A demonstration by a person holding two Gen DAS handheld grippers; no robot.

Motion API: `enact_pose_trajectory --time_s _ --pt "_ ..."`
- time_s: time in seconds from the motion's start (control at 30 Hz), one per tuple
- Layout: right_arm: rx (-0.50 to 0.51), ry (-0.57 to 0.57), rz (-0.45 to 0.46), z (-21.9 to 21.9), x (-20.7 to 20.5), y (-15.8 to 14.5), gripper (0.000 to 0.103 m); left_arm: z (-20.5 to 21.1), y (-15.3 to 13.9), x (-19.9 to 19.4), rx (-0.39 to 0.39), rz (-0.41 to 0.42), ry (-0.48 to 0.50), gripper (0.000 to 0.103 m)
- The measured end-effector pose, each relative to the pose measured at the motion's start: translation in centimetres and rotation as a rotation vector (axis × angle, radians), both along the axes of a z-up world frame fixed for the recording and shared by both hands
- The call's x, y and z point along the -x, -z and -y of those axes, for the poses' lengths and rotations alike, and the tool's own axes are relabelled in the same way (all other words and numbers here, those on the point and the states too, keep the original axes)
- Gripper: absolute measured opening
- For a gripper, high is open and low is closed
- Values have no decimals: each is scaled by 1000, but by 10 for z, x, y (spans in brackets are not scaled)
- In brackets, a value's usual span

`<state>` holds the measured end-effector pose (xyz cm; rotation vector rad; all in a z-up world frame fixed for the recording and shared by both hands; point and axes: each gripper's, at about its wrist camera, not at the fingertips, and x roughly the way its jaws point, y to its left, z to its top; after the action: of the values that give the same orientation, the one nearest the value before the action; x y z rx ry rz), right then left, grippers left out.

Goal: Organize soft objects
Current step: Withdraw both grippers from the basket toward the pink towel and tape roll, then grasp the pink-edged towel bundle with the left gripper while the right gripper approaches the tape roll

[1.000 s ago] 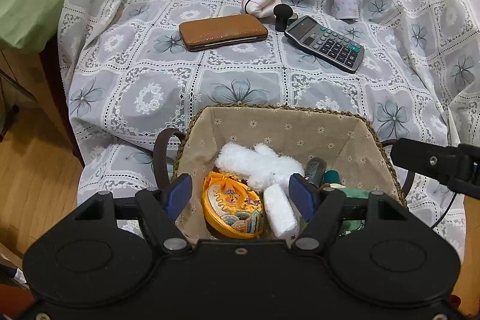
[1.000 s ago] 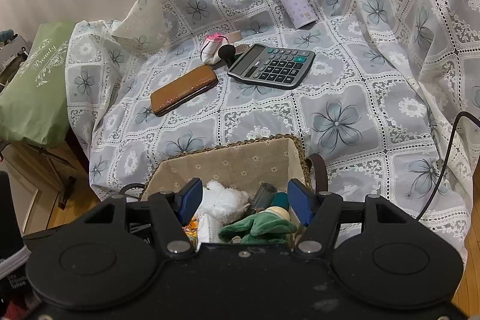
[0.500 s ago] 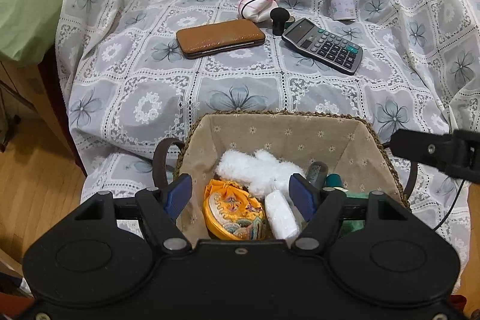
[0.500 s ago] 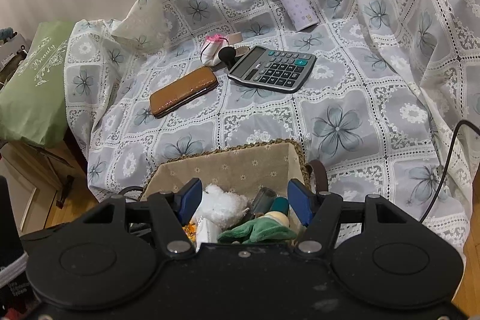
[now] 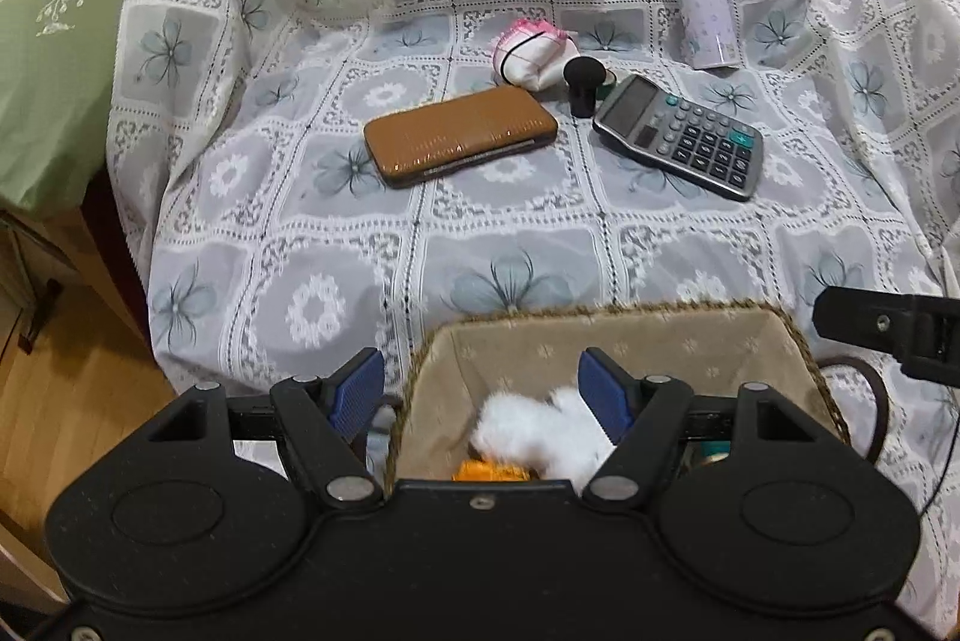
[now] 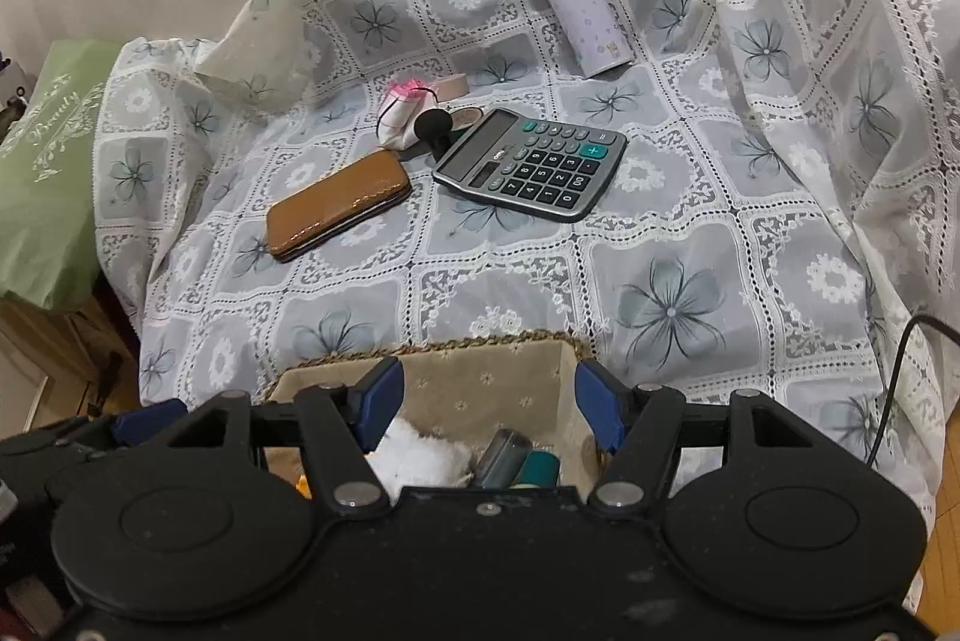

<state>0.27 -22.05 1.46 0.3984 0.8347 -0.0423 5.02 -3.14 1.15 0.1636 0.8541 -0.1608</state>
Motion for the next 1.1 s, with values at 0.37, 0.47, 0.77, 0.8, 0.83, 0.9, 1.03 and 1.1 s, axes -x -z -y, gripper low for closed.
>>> enact_pose_trajectory --time_s 0.37,0.47,0.77,0.8,0.83,0.9,1.03,1.1 --pt "41 -10 -18 4 -66 2 63 15 11 -50 -21 -18 25 68" --pt "62 -21 -17 3 -89 4 63 18 15 -65 -26 -17 26 68" --pt "114 -55 11 2 -155 8 63 21 25 -110 -34 -23 14 68" --pt "124 -60 15 1 -163 8 63 21 26 -114 -34 -25 12 68" --pt "134 -68 17 0 -171 10 63 21 27 -119 -33 -29 10 68" --pt "145 -79 17 -1 -186 12 63 22 30 -127 -33 -36 8 68" --pt "167 -106 15 -4 -218 18 63 23 38 -140 -33 -57 5 68" --pt "177 -119 14 -7 -231 21 63 24 43 -147 -34 -71 3 68"
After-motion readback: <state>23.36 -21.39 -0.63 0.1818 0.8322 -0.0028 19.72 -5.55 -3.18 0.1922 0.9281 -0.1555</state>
